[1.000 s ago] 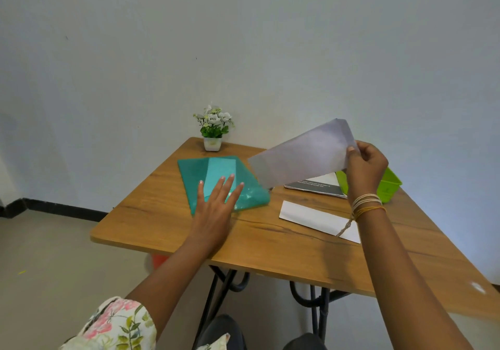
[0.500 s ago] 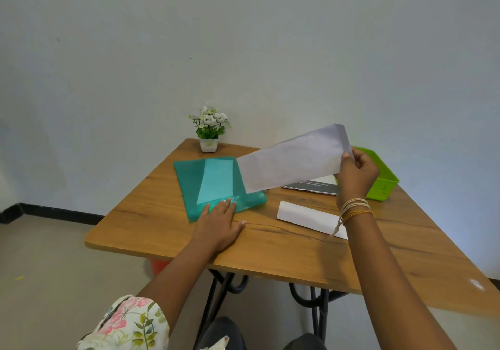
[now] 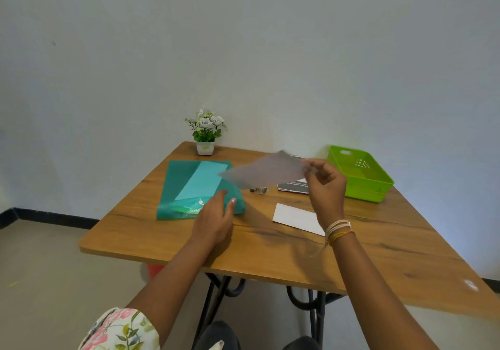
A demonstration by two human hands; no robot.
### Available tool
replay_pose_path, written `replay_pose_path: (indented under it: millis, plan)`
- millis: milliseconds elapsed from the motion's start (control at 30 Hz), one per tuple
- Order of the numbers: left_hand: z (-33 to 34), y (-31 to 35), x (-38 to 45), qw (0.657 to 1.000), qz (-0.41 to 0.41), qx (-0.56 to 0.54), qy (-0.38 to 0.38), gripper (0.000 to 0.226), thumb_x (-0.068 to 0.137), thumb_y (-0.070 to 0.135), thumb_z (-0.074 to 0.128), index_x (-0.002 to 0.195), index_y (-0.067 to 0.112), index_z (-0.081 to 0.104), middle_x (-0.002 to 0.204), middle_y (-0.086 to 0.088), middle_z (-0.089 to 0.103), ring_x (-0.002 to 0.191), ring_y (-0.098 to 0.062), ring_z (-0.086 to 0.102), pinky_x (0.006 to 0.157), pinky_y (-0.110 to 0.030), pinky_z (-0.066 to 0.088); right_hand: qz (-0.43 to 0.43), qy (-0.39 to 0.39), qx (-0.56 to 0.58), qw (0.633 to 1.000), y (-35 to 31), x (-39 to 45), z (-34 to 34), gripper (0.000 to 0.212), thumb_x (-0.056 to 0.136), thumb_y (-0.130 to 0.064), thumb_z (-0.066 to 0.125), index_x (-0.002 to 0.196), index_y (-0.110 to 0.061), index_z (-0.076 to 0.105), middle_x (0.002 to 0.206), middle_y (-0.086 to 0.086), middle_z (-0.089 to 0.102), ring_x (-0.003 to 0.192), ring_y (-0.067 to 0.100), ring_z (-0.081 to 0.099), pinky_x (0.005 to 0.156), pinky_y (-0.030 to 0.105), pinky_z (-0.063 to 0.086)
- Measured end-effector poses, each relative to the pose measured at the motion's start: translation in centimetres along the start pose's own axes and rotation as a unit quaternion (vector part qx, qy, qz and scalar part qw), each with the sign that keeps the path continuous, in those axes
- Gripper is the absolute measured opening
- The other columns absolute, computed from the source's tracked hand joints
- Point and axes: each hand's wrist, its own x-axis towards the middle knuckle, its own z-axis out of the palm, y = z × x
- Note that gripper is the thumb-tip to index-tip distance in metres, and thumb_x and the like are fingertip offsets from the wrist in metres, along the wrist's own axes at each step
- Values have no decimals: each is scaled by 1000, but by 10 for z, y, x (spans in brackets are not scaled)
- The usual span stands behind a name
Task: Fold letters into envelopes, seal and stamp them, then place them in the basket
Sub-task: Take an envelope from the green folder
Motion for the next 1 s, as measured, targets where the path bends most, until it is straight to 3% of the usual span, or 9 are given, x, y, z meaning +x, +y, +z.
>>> replay_pose_path:
  millis: [67, 167, 233, 433, 533, 667, 833, 933, 1000]
  plan:
    - [-3, 12, 6, 977, -78, -197, 6, 39, 103, 42, 31, 128, 17, 48, 111, -8, 64, 101, -29, 63, 77, -38, 50, 4, -69, 0, 998, 5, -8, -1, 34, 86, 13, 55, 83, -17, 71, 83, 0, 71, 81, 8, 66, 76, 21, 53]
    - [-11, 26, 18, 808, -306, -501, -56, 41, 100, 53, 28, 122, 20, 38, 113, -19, 62, 91, -39, 66, 71, -42, 54, 24, -152, -58, 986, 25, -21, -13, 35, 84, 13, 55, 81, -16, 74, 87, 3, 74, 90, 16, 70, 85, 31, 55]
    - [-11, 27, 16, 761, -359, -531, -95, 44, 98, 56, 36, 127, 23, 33, 115, -23, 61, 94, -44, 66, 70, -46, 56, 48, -219, -99, 969, 41, -32, -24, 30, 85, 11, 58, 79, -13, 76, 88, 2, 76, 95, 13, 70, 90, 31, 54]
    - [6, 27, 12, 847, -339, -403, -71, 92, 87, -11, 56, 152, 27, 3, 98, -13, 61, 74, -26, 69, 54, -35, 59, 174, -275, -150, 934, 72, -48, -46, 37, 86, 7, 58, 71, -20, 76, 90, 0, 76, 105, 12, 67, 92, 35, 55]
    - [13, 26, 11, 903, -300, -307, -31, 96, 85, -3, 64, 152, 26, 1, 101, -17, 64, 71, -24, 69, 58, -33, 59, 174, -291, -225, 914, 81, -46, -49, 48, 83, 12, 48, 72, -25, 77, 97, -5, 75, 110, 10, 63, 97, 37, 52]
    - [31, 33, -18, 987, -163, 12, -4, 86, 82, 30, 72, 147, 20, 17, 139, -18, 31, 119, -31, 47, 96, -37, 46, 180, -331, -270, 886, 79, -57, -49, 45, 80, 12, 45, 83, -20, 76, 110, -1, 72, 114, 9, 57, 95, 20, 45]
    - [51, 47, -30, 965, -12, 192, -179, 95, 75, 81, 44, 151, 34, 13, 161, -8, -14, 147, -29, -13, 113, -58, -8, 163, -342, -270, 885, 83, -59, -51, 41, 87, 6, 45, 89, -20, 76, 116, -4, 70, 116, 6, 55, 97, 15, 36]
    - [53, 53, -24, 931, 20, 231, -283, 97, 73, 85, 40, 152, 35, 15, 162, -6, -8, 148, -28, -9, 112, -63, -4, 172, -297, -260, 902, 82, -52, -52, 39, 90, 5, 45, 90, -20, 76, 107, -2, 73, 102, 6, 61, 92, 17, 45]
    - [54, 55, -22, 922, 21, 242, -300, 99, 73, 86, 40, 153, 34, 13, 162, -7, -3, 149, -30, -4, 112, -63, -1, 184, -228, -249, 923, 82, -37, -53, 37, 89, 5, 47, 86, -19, 75, 97, 0, 73, 87, 9, 63, 72, 16, 51]
